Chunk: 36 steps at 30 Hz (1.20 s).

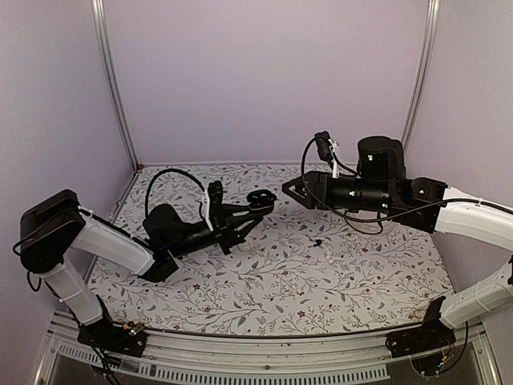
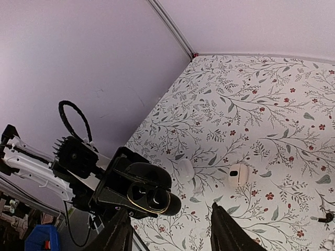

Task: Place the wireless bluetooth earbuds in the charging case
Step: Insert the right earbud into the right side groove of the charging case, then adjust the right earbud in the right side groove of the charging case.

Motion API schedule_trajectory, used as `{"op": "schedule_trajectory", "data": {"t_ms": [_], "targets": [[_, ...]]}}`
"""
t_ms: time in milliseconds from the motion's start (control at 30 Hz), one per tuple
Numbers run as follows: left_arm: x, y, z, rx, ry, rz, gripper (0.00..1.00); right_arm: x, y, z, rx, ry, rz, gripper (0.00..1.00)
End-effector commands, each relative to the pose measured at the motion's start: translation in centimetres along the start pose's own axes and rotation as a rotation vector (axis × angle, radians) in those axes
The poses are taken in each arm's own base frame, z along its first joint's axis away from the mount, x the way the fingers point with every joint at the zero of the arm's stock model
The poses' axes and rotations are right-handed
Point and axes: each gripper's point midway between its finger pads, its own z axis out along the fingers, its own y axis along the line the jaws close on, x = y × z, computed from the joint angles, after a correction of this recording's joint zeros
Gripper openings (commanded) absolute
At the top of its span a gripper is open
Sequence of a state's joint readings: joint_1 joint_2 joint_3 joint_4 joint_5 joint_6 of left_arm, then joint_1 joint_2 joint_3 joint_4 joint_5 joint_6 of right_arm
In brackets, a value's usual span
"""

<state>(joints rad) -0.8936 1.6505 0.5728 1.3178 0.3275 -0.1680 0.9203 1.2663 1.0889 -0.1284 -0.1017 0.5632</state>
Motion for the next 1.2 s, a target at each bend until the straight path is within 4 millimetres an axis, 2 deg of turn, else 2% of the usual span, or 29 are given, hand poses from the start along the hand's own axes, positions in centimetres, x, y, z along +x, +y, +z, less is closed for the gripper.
{"op": "schedule_trajectory", "data": {"t_ms": [0, 367, 1167], "targets": [[-1.3, -1.0, -0.1, 0.033, -0.025, 0.022, 0.0, -0.3, 1.4, 0.0, -0.081, -0.001, -0.035, 0.51], [-1.7, -1.2, -0.1, 0.044, -0.031, 0.009, 0.0, 0.0, 1.2, 1.7, -0.076, 0.026, -0.032, 0.39], [-1.5, -1.3, -0.1, 0.05, -0.024, -0.012, 0.0, 0.0, 2.0, 2.5, -0.117, 0.025, -0.025, 0.3]]}}
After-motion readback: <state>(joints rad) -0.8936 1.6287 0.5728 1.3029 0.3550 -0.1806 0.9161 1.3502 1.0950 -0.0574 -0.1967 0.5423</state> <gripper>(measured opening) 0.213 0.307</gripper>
